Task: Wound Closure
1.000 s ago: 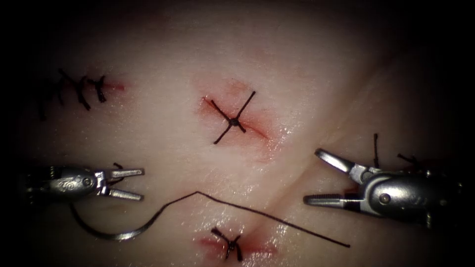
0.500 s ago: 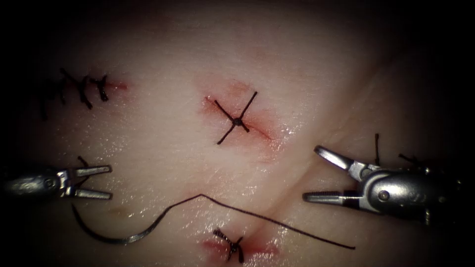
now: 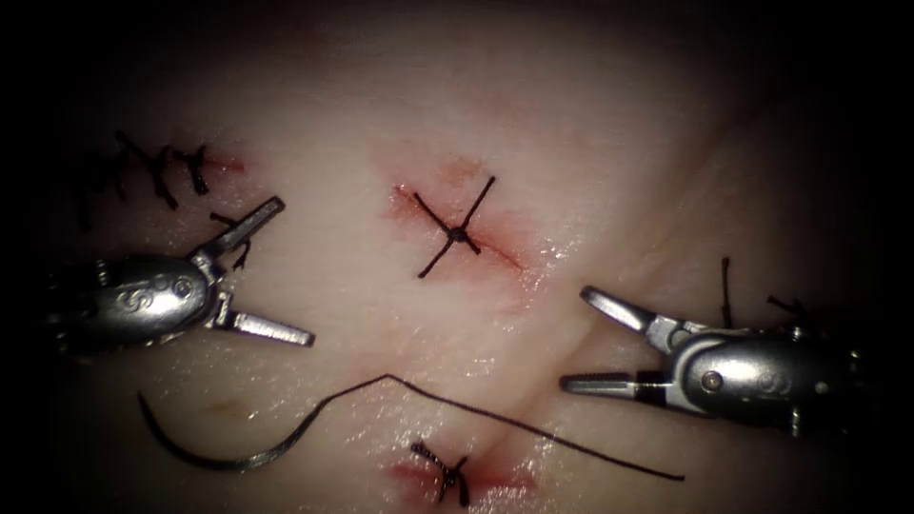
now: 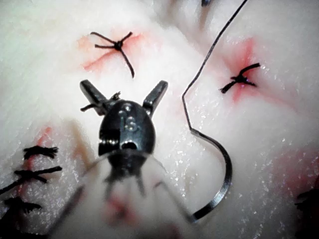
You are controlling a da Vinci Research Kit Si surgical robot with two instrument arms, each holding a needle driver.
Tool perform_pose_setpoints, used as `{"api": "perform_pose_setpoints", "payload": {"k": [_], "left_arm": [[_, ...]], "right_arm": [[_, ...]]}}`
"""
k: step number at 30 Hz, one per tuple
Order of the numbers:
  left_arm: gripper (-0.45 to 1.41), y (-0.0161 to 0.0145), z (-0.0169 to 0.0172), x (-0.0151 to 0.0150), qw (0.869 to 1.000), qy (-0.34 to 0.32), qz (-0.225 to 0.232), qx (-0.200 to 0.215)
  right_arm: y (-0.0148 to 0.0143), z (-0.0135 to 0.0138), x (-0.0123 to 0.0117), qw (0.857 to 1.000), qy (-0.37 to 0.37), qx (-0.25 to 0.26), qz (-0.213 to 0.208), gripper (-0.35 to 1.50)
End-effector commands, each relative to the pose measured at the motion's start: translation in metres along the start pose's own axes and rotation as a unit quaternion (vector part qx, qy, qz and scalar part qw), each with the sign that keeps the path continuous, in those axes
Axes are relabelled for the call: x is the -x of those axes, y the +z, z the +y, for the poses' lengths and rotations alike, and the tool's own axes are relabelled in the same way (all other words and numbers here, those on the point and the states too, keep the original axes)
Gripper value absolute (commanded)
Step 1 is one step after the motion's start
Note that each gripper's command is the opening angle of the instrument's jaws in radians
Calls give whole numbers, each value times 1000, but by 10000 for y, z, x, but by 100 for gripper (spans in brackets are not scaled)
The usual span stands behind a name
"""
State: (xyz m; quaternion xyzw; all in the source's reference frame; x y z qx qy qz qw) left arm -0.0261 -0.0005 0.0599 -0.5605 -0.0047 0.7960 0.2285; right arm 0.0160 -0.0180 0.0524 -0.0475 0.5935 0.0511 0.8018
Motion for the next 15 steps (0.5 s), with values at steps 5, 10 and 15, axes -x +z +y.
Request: {"api": "perform_pose_setpoints", "payload": {"k": [5, 10, 15], "left_arm": [[123, 23, -38, 21, 999, 2, -21, -44], [128, 26, -60, 36, 998, -2, -23, -53], [136, 21, -73, 59, 997, -21, -31, -70]], "right_arm": [[13, -8, 11, 1000, 3, -2, -1, 123], [17, -14, 14, 1000, 5, -6, -3, 121], [21, -20, 15, 1000, 7, -9, 0, 120]]}}
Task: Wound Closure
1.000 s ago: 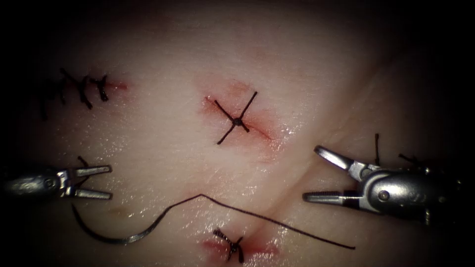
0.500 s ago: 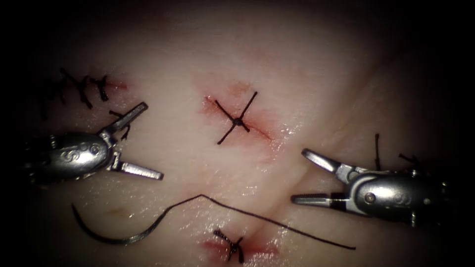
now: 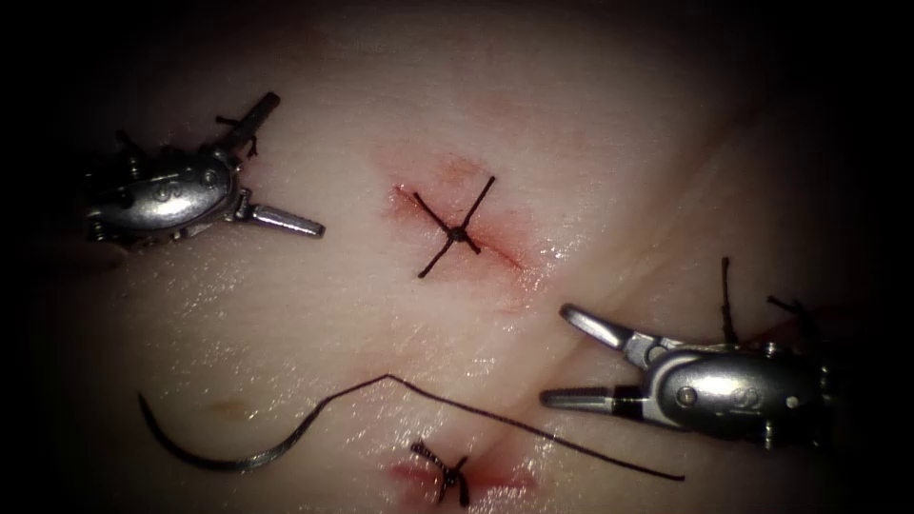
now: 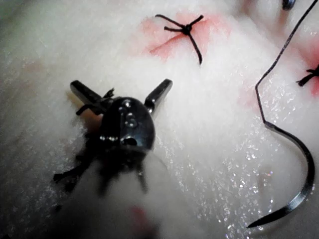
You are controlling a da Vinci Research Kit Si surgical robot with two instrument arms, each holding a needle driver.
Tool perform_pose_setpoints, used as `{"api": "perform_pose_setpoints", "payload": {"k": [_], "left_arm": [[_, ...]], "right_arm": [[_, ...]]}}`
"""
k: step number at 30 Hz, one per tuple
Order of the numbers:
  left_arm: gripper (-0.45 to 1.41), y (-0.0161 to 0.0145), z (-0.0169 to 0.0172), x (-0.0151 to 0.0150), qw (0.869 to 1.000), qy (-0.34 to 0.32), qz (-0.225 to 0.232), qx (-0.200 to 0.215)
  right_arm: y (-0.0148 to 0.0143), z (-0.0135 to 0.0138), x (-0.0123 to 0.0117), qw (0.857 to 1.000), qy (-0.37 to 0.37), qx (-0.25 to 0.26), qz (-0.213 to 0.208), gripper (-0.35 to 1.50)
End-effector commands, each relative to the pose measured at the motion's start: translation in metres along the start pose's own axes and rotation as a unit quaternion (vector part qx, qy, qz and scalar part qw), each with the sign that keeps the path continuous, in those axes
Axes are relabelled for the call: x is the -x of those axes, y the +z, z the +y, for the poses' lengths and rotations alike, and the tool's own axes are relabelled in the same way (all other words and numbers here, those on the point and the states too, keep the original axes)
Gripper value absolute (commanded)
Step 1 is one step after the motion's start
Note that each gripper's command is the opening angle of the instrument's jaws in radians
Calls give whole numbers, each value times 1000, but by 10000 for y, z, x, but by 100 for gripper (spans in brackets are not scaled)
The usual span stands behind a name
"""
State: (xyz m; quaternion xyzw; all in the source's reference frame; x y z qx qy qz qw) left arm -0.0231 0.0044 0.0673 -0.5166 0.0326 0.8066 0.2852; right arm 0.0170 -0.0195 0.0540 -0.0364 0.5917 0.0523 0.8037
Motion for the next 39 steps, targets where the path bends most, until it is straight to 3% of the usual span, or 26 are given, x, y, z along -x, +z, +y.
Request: {"api": "perform_pose_setpoints", "payload": {"k": [1, 13, 21, 32, 39], "left_arm": [[136, 7, 2, 8, 1000, -5, 2, -2], [140, -28, 23, 70, 997, -75, -34, 9], [140, -70, 55, 73, 996, -73, -46, 14], [128, -109, 111, 25, 996, -65, -61, 28], [113, -102, 135, -25, 997, 6, -40, 73]], "right_arm": [[10, -4, 3, 1000, -1, -2, 2, 120], [10, -12, 4, 1000, 3, -9, 1, 113], [10, -14, 5, 1000, 5, -10, 0, 111], [11, -11, 4, 1000, 18, -11, -2, 110], [14, -4, -1, 999, 30, -12, -7, 108]]}}
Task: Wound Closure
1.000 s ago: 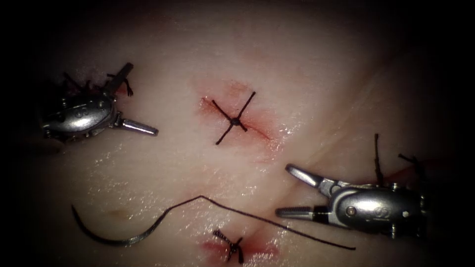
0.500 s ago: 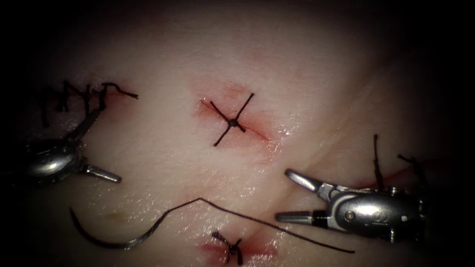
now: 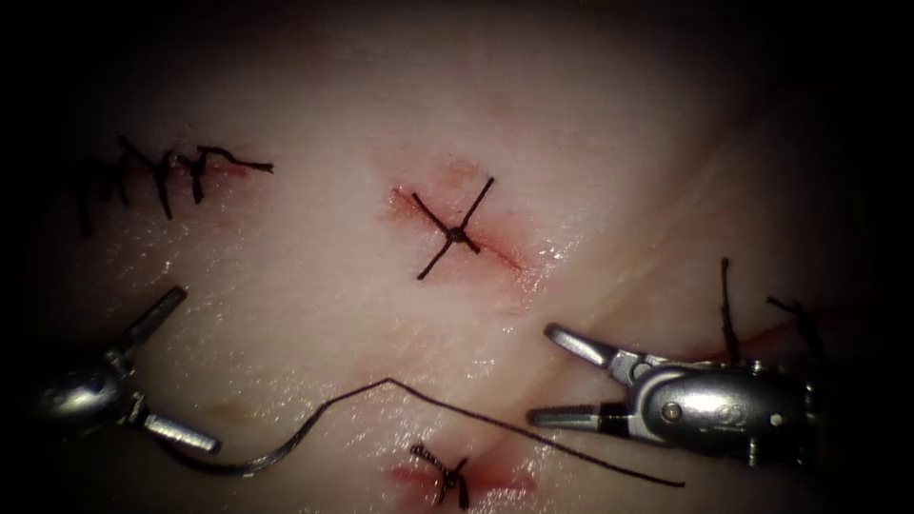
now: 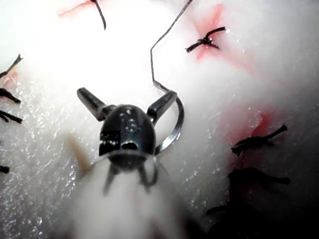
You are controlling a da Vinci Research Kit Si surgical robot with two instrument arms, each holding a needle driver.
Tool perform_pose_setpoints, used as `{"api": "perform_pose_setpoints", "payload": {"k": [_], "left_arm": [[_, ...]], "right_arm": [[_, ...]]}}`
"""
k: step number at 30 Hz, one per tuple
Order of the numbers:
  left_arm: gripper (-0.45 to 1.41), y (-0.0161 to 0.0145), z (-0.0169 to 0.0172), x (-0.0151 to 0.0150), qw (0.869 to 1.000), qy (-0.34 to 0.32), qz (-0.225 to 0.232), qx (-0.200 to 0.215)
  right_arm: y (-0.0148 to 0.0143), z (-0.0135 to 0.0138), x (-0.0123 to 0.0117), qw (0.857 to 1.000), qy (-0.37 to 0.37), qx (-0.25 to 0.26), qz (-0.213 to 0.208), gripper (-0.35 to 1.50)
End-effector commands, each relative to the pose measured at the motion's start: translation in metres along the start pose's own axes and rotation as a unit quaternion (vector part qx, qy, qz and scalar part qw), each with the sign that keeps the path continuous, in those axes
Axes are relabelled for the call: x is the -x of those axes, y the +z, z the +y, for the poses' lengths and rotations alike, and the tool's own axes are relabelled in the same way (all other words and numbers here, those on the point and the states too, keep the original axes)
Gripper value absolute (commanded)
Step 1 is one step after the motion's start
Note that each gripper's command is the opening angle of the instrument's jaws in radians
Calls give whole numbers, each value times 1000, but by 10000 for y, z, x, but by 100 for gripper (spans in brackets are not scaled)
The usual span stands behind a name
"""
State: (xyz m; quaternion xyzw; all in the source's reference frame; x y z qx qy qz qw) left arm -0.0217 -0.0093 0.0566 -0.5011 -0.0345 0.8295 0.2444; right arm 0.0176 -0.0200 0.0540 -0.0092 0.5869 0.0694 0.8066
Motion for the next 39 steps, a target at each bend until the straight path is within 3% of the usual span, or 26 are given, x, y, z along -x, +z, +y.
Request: {"api": "perform_pose_setpoints", "payload": {"k": [1, 7, 8, 9, 11, 13, 18, 19, 25, 33, 39], "left_arm": [[108, 10, 0, -4, 1000, 10, 10, 7], [98, 29, -17, -36, 998, 43, 35, 31], [94, 32, -22, -39, 998, 42, 39, 35], [88, 35, -32, -45, 997, 51, 42, 48], [83, 35, -36, -48, 996, 50, 41, 57], [62, 35, -49, -57, 995, 55, 40, 78], [52, 33, -47, -64, 992, 64, 37, 99], [51, 30, -44, -68, 991, 68, 35, 111], [49, 26, -46, -81, 989, 67, 41, 123], [49, 30, -48, -85, 992, 63, 52, 100], [49, 31, -42, -81, 992, 67, 52, 99]], "right_arm": [[10, 4, -2, 1000, 2, 0, 0, 108], [5, 21, -27, 1000, 23, -3, -5, 106], [3, 23, -33, 1000, 21, 1, -16, 106], [-3, 26, -48, 998, 12, -2, -54, 106], [-5, 26, -52, 998, 12, 1, -60, 106], [-12, 31, -71, 997, 12, 3, -74, 106], [-20, 32, -87, 997, 13, 2, -76, 105], [-24, 34, -93, 997, 10, -1, -75, 94], [-29, 40, -95, 997, 13, 0, -77, 86], [-33, 46, -92, 997, 14, -2, -78, 86], [-38, 48, -90, 997, 13, -5, -77, 71]]}}
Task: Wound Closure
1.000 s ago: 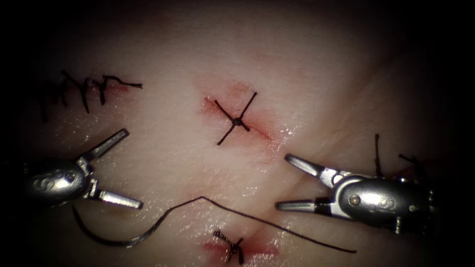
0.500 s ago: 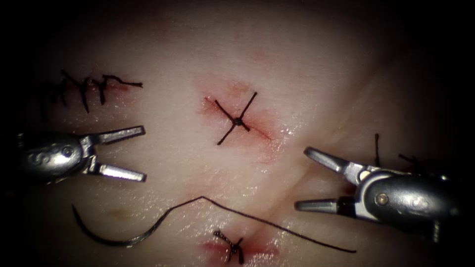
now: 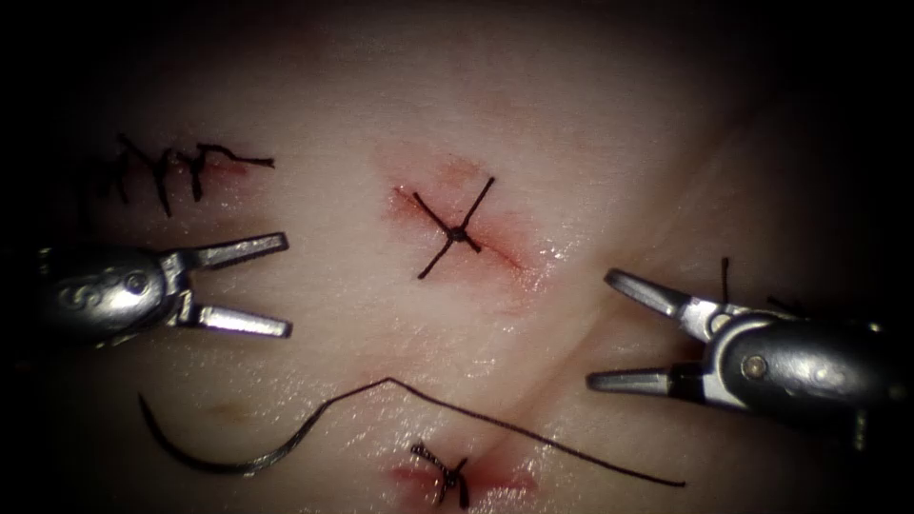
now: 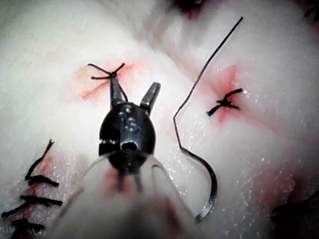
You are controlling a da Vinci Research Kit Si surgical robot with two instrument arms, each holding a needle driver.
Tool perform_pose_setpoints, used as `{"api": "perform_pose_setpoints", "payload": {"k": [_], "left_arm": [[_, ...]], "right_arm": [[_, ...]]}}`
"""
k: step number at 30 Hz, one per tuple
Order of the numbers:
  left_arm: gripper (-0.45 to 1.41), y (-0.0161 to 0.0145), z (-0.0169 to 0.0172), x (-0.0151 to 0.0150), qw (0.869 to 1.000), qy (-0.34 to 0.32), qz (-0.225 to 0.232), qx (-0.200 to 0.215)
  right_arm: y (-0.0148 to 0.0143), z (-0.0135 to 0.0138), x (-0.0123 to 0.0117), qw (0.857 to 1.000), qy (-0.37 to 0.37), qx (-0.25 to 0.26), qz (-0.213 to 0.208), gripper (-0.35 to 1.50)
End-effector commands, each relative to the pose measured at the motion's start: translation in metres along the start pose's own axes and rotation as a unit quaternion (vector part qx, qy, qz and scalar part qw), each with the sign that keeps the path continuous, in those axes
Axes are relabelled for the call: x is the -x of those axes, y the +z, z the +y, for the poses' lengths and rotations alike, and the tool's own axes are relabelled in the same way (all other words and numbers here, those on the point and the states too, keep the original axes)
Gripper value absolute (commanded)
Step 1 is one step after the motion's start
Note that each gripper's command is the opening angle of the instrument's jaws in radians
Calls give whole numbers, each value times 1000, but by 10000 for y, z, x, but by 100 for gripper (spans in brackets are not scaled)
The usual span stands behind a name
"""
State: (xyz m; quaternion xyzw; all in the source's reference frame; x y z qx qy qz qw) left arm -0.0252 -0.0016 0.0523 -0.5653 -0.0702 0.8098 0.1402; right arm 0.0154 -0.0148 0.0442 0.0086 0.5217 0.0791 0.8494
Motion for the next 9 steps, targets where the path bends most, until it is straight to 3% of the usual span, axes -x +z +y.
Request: {"api": "perform_pose_setpoints", "payload": {"k": [1, 9], "left_arm": [[49, 6, 0, 3, 1000, 2, 0, 0], [49, 3, 0, 5, 1000, 3, -1, 1]], "right_arm": [[9, 0, 1, 1000, -1, 0, 2, 71], [9, -1, -4, 1000, 1, 1, 1, 66]]}}
